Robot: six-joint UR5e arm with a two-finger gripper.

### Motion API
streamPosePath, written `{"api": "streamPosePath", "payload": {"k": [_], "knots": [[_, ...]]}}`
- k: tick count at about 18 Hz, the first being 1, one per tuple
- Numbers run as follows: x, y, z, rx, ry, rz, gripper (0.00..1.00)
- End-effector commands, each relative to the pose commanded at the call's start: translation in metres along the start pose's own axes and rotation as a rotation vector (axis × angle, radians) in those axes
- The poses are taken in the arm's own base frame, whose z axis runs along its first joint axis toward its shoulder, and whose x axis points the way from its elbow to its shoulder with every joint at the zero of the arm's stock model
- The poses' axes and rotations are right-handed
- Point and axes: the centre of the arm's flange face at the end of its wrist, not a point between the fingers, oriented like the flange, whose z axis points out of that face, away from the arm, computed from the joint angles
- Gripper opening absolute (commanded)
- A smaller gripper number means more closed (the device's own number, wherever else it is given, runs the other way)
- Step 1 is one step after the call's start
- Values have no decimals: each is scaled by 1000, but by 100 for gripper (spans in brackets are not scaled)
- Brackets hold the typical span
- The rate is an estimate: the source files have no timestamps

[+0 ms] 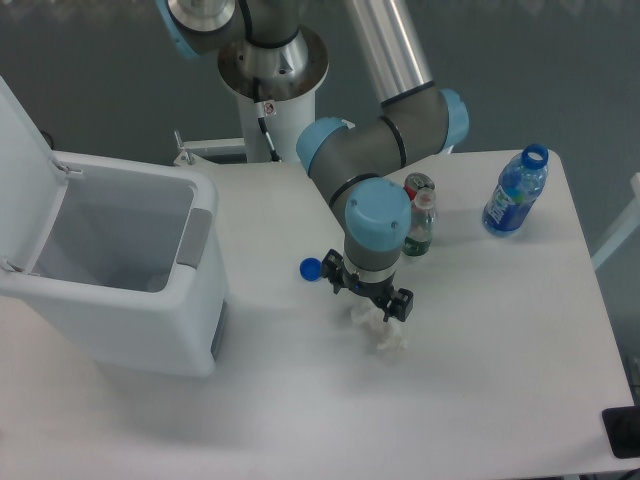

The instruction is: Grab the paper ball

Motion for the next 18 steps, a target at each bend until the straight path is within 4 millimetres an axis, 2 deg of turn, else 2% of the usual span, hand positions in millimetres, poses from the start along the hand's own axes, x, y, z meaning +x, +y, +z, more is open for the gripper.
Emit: {"api": "streamPosePath", "payload": {"k": [2, 3, 6, 8, 9, 11, 13, 18], "knots": [[-1, -1, 7, -7, 9, -1, 98], [0, -1, 7, -7, 9, 2, 95], [0, -1, 8, -7, 10, 2, 73], [0, -1, 9, -8, 11, 2, 53], [-1, -2, 8, -7, 9, 2, 34], [-2, -2, 6, -5, 6, 0, 8], [-5, -4, 3, -1, -1, 0, 0], [-12, -6, -8, 10, -21, -8, 0]]}}
